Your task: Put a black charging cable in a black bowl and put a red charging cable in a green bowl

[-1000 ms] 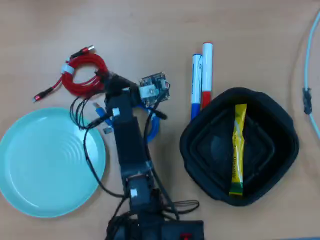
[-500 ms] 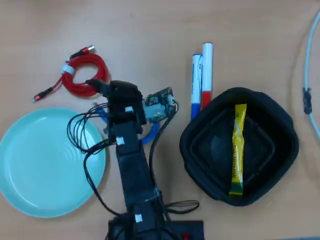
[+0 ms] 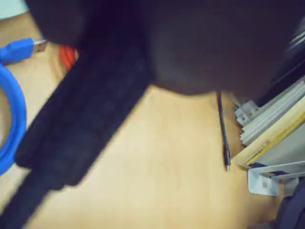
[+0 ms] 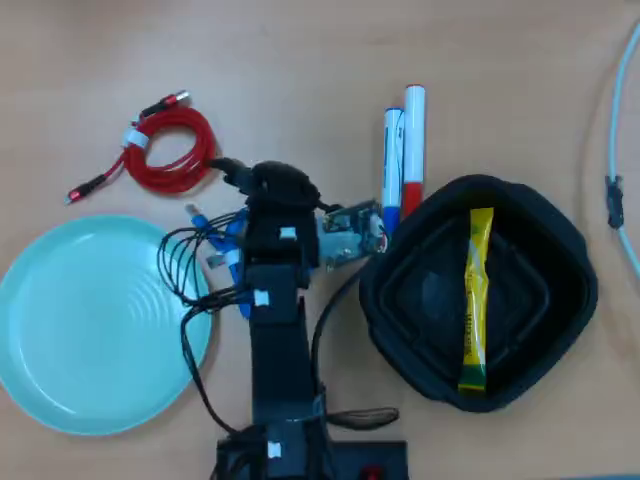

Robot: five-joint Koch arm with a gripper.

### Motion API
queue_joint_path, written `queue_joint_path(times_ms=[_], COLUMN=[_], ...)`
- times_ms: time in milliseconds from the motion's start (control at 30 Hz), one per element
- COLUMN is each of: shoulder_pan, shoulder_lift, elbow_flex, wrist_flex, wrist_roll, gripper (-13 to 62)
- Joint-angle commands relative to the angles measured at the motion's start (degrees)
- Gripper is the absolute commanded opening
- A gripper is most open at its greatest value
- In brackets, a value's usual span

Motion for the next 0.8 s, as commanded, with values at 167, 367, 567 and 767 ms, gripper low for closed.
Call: queue_joint_path(times_ms=[167,367,567,767], shoulder_pan=[7.65,16.61,26.28,33.31], shoulder_lift=[2.55,2.37,2.90,3.08], elbow_flex=[-4.57,0.44,9.76,9.23], wrist_flex=[-5.71,-13.62,-25.66,-27.33], wrist_roll=[-7.56,-7.29,-7.29,-7.38], gripper=[-6.5,-6.2,-6.2,-6.4])
